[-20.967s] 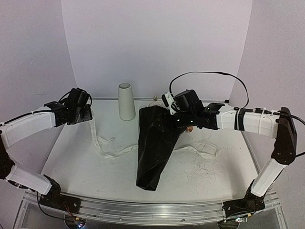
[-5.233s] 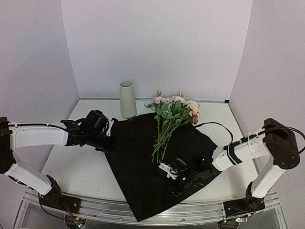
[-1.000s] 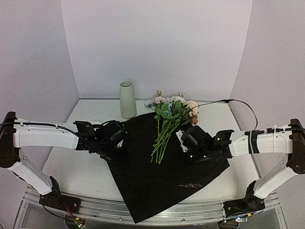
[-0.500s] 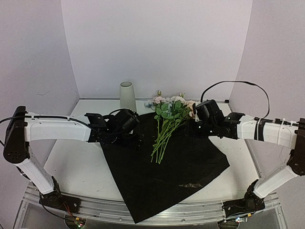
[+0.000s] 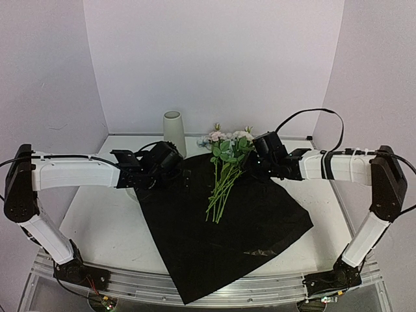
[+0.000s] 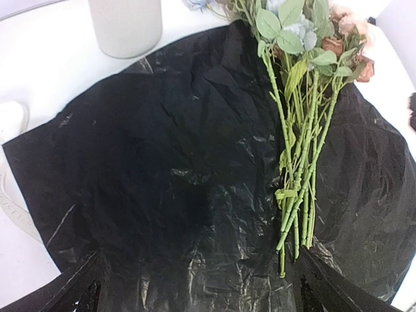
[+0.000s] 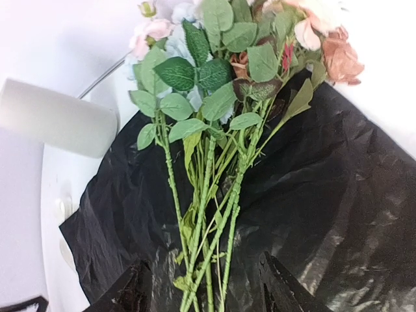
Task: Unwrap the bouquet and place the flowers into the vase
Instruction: Pick up the fake flower from the wrapping paper.
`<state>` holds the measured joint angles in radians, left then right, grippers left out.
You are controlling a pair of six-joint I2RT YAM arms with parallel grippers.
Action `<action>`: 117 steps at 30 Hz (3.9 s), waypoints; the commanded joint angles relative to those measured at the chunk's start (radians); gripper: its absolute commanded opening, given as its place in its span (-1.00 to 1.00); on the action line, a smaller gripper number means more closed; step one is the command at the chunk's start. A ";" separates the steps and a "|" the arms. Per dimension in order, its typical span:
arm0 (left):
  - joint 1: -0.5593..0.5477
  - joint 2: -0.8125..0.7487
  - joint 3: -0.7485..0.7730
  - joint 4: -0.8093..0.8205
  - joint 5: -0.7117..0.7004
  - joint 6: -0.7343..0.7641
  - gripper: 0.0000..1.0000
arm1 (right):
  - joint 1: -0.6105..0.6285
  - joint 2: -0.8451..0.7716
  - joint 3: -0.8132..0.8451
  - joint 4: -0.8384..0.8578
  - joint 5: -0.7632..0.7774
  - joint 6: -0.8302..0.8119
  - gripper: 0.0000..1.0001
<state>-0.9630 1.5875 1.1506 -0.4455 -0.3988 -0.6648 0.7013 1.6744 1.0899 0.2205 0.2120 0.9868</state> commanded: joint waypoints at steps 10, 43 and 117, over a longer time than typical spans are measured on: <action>0.000 -0.095 -0.074 0.028 -0.126 0.010 0.99 | -0.004 0.222 0.170 0.012 0.036 0.127 -0.16; 0.000 -0.070 -0.060 0.028 -0.137 0.088 0.99 | -0.042 0.413 0.262 0.013 0.011 0.201 -0.57; 0.000 -0.061 -0.016 0.028 -0.114 0.114 0.98 | -0.049 -0.021 0.031 0.107 -0.031 -0.236 -1.00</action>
<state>-0.9630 1.5406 1.0805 -0.4433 -0.5165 -0.5713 0.6556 1.7359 1.1295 0.2399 0.2454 0.9249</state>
